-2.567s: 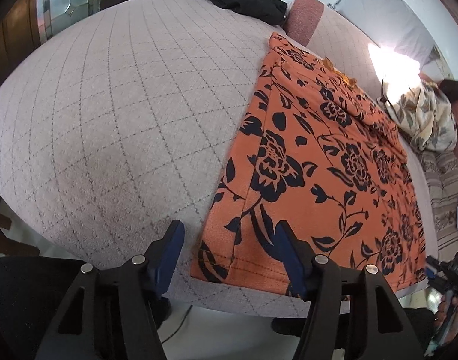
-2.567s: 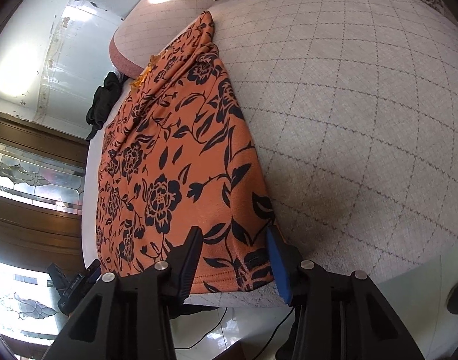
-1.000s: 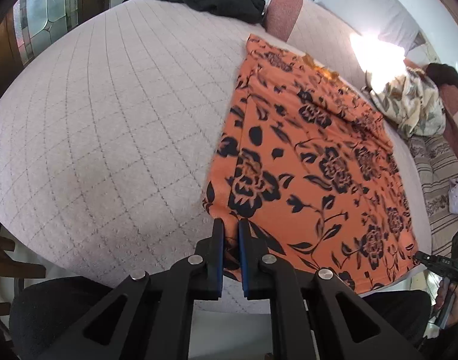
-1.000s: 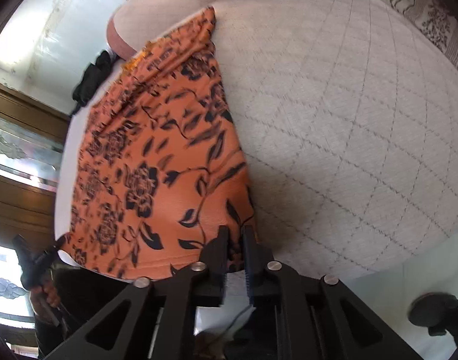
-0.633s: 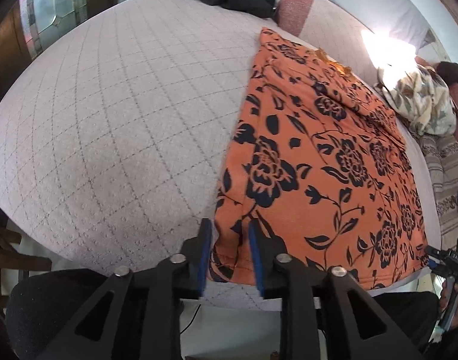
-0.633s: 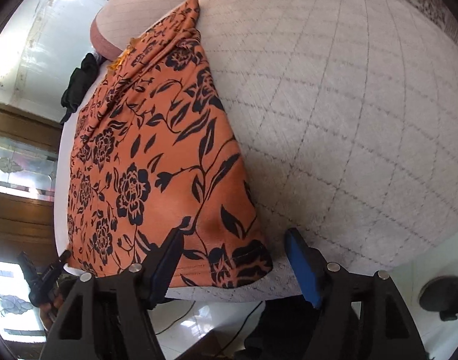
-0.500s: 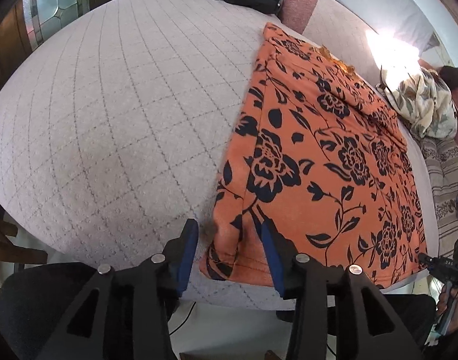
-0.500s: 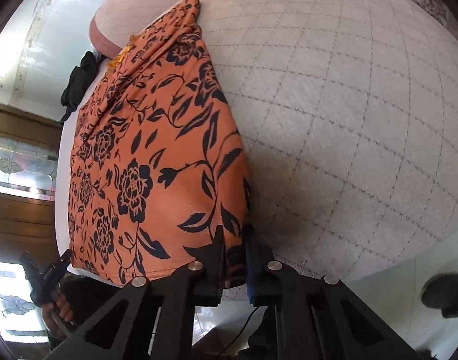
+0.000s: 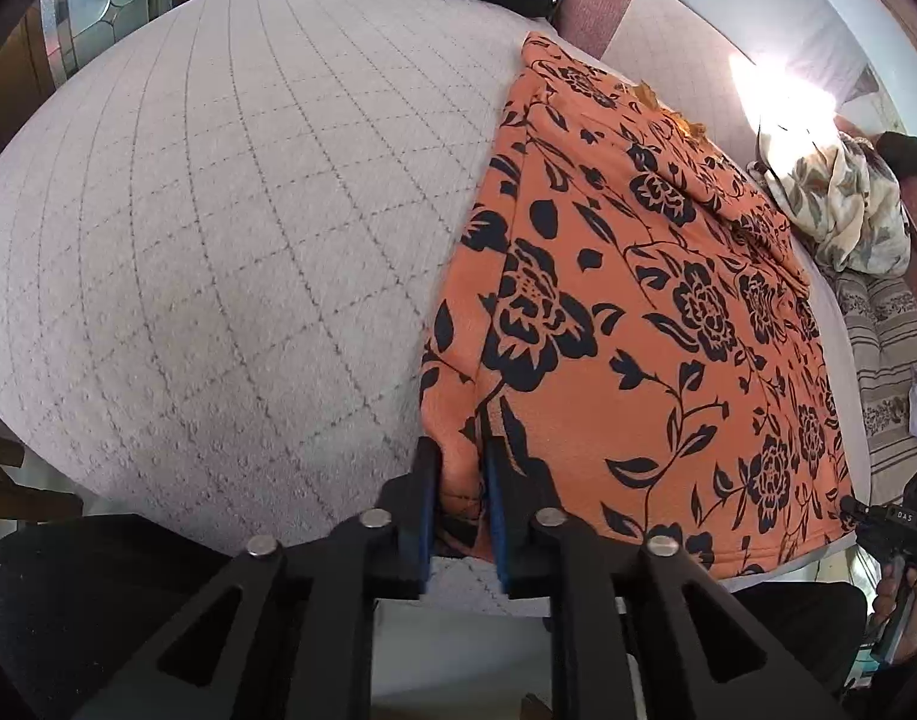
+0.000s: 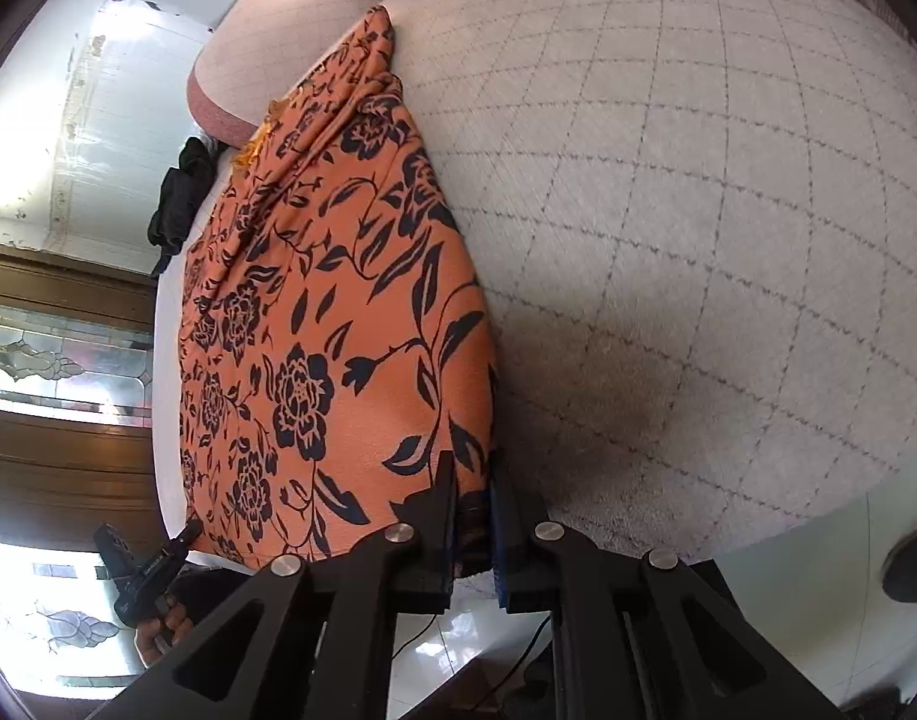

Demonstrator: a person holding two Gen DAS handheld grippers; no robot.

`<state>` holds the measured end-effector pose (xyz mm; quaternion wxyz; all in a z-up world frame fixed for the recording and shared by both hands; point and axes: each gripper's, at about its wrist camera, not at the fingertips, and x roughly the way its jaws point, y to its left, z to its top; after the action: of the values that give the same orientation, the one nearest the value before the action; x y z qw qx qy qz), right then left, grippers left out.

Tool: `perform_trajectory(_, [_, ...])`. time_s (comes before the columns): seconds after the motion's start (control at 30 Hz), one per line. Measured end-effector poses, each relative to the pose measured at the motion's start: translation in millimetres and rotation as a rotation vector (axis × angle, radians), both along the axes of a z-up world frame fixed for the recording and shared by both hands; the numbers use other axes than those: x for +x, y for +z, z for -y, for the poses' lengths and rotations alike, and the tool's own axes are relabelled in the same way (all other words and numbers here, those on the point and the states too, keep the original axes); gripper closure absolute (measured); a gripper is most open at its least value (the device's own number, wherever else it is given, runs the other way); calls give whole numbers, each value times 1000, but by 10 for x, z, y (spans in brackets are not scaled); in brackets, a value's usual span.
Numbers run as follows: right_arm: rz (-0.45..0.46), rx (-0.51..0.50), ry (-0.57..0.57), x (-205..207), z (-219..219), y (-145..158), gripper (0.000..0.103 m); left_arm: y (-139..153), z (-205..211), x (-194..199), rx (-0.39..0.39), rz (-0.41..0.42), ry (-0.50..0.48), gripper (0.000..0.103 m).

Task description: Fold small clothes

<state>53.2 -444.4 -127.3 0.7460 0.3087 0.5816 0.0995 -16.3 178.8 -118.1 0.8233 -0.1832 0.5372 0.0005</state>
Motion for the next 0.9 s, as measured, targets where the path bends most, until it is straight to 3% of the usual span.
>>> perform_trajectory(0.03, [11,-6,-2,-4,-5,16,70,8,9,1,0,4,-4,58])
perform_trajectory(0.07, [17,-8,-4,3,-11,20,55,11,16,-2,9,14,-1,51])
perform_trajectory(0.1, [12,-18,-10,8,-20,12,27,3,23,9,20,17,-2,48])
perform_trajectory(0.13, [11,-39,-10,18,-40,1,25,-14,43,30,29,12,-8,48])
perform_trajectory(0.17, [2,-52,4,30,-61,-21,27,-18,70,46,52,9,-16,49])
perform_trajectory(0.2, [-8,-59,16,43,-95,-45,33,-19,89,62,78,8,-20,69])
perform_trajectory(0.23, [-7,-69,24,46,-95,-39,65,-22,127,107,106,0,-35,93])
perform_trajectory(0.27, [-18,-75,32,56,-104,-59,90,-23,133,139,82,-5,-50,93])
perform_trajectory(0.3, [-26,-54,29,63,-94,-74,98,1,93,150,54,-2,-40,94])
perform_trajectory(0.37, [-12,-65,49,61,-117,-22,98,142,45,154,30,35,-34,94])
perform_trajectory(0.47, [57,26,11,67,-37,208,98,396,-48,184,-32,102,-15,94])
perform_trajectory(0.53, [110,90,-3,118,2,353,98,441,-67,268,-32,114,-12,94])
perform_trajectory(0.6, [99,99,5,203,-24,290,98,272,-34,386,-25,53,-21,94])
perform_trajectory(0.7, [8,126,9,334,-68,-33,98,78,32,556,-11,-34,-37,94])
perform_trajectory(0.77, [21,164,2,429,-75,-23,98,263,51,671,-3,15,-58,94])
perform_trajectory(0.9, [174,228,8,897,-69,478,98,822,-1,1169,-45,163,-70,94])
